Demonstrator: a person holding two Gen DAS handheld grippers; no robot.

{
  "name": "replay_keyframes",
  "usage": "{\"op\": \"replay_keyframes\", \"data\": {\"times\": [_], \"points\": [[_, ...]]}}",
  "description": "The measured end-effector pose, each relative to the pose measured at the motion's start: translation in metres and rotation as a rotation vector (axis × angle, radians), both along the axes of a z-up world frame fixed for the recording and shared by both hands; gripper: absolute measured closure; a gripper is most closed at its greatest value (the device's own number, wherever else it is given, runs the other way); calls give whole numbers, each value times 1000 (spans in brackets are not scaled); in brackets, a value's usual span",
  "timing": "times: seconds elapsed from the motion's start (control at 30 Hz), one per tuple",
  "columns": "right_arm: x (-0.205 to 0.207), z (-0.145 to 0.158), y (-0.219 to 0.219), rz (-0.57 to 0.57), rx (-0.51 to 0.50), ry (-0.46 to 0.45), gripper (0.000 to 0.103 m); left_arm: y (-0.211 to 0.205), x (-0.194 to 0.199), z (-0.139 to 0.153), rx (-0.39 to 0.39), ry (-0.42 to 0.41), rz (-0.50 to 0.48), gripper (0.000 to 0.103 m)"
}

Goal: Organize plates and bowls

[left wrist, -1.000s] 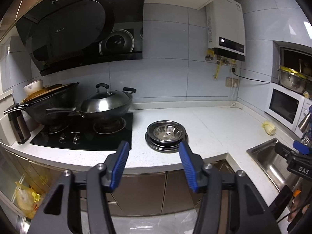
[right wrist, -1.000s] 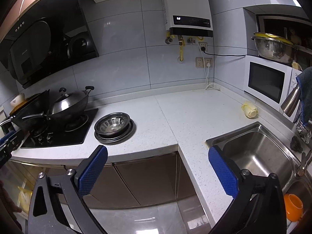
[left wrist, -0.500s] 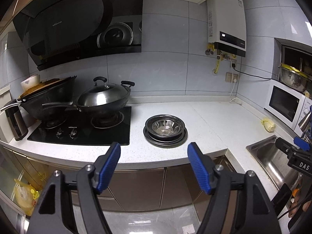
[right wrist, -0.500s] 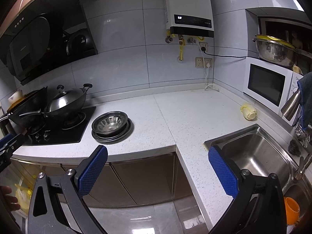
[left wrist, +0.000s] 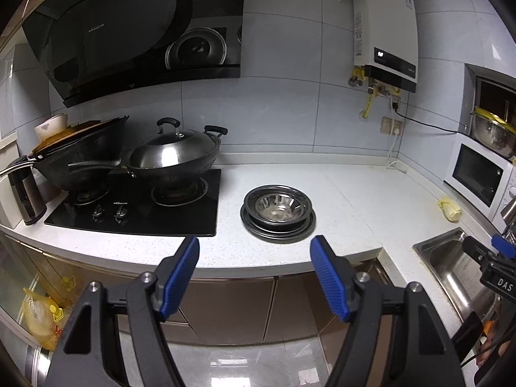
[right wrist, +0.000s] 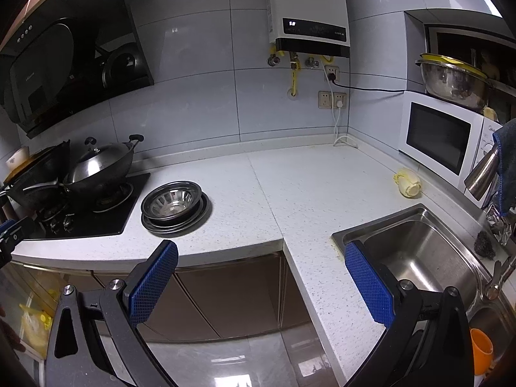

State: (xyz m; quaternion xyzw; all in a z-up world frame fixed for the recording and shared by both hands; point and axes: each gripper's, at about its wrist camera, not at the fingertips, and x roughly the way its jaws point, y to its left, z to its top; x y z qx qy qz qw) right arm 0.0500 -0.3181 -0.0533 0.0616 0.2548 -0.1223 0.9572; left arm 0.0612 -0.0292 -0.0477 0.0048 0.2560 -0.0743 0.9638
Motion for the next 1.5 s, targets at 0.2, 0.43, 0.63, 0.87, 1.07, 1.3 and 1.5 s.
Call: {"op": "replay_keyframes", "data": {"times": [0.2, 0.43, 0.63, 0.87, 1.07, 1.3, 1.5], "points": [[5, -4, -1, -7, -12, 8, 1, 3, 15, -8, 59, 35, 92, 33], [13, -8, -4, -8, -12, 21, 1, 7, 26, -13, 59, 51, 99, 33], [20, -10, -2, -2, -22, 27, 1, 9, 31, -13, 45, 54, 96, 33], [28, -10, 0, 4, -25, 27, 1, 9, 36, -11, 52, 57, 85, 33], [33, -10, 2, 16, -35, 25, 1, 12, 42, -8, 51, 71, 91, 33], [35, -9, 4, 22, -46, 28, 1, 16, 45, -8, 42, 79, 86, 33], [35, -8, 4, 19, -44, 27, 1, 19, 48, -10, 28, 107, 70, 33]]}}
